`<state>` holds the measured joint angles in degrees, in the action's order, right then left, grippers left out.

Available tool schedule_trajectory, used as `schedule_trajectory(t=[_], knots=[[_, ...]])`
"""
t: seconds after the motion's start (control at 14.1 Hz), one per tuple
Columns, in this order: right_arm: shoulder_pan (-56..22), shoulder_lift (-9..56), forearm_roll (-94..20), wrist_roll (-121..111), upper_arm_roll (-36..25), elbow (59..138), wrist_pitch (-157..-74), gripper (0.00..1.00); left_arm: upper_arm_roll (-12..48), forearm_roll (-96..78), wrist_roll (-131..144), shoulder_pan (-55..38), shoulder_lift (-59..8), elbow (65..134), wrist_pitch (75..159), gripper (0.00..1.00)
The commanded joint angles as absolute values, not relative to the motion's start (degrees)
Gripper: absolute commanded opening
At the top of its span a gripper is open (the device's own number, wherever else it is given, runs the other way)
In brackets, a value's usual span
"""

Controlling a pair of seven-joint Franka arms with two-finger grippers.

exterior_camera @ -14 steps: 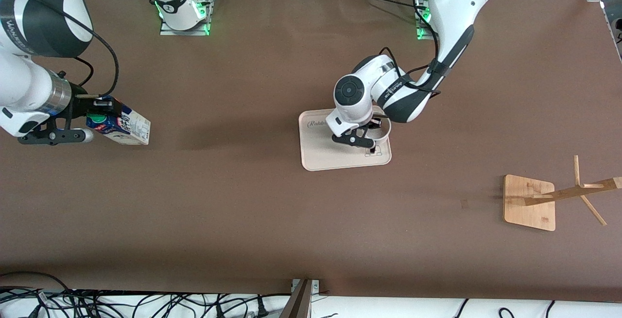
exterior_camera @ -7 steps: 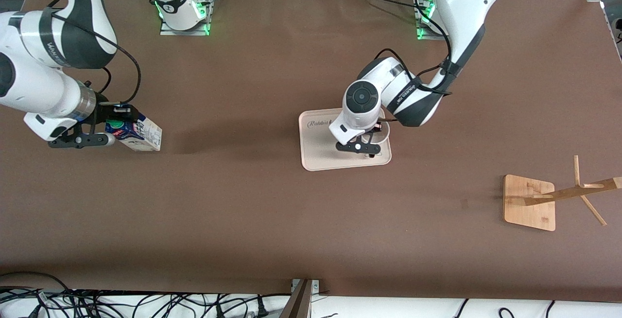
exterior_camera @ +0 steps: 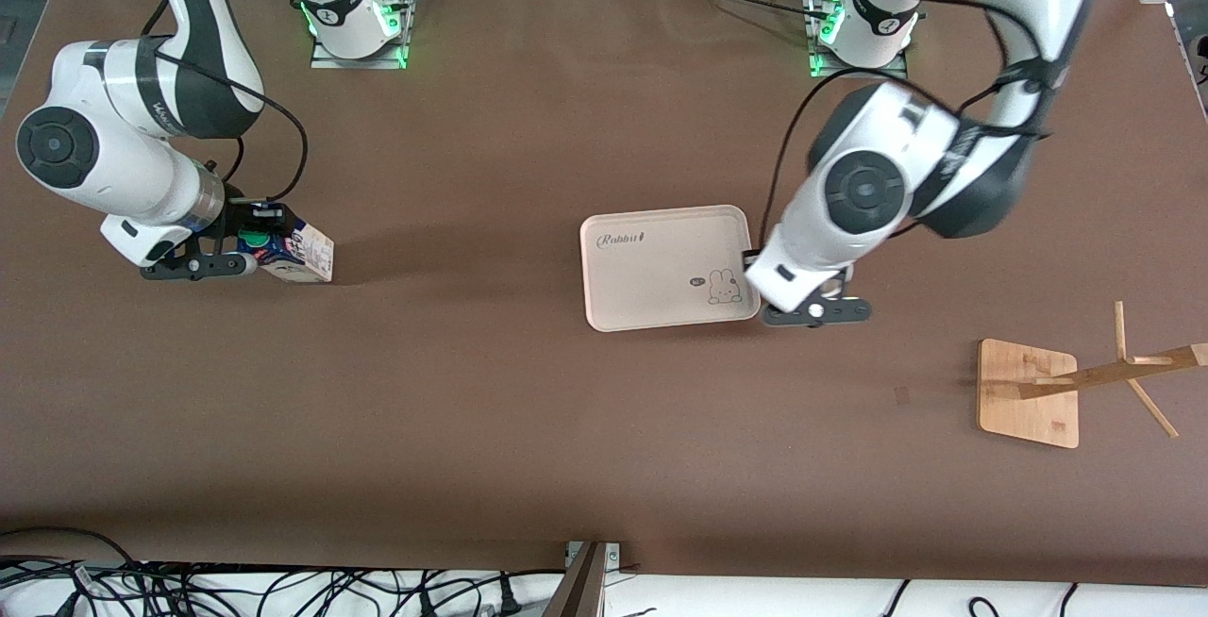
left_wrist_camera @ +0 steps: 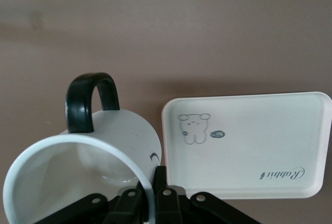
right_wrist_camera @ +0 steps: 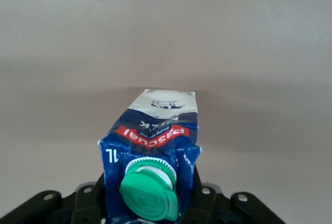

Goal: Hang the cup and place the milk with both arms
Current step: 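Carry the mug with the left gripper toward the wooden mug stand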

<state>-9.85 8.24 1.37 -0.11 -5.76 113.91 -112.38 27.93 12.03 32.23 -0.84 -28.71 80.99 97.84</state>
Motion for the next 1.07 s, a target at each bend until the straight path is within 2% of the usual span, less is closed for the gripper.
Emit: schedule_trajectory(t=[0.0,0.21,0.57,1.0], knots=[[-8.9,5.7,1.5,-0.3,-4.7,117.1,-113.6,0.59,28.3,11.0,23.1,2.8,-29.2,75.6,93.1,0.0],[-8.9,6.0,1.3,-0.7,-3.9,117.9,-113.6,0.59,28.3,10.3,12.8,9.2,-28.9,71.9,90.3,0.0],[-8.9,5.6,1.1,-1.1,-3.2,121.1,-115.1,0.59,28.6,10.2,-0.9,20.5,-28.9,71.4,87.4,0.0],[-8.7,5.5,1.0,-3.4,-3.2,123.0,-117.3,0.59,28.5,10.1,-1.9,21.5,-28.9,69.3,86.3,0.0]])
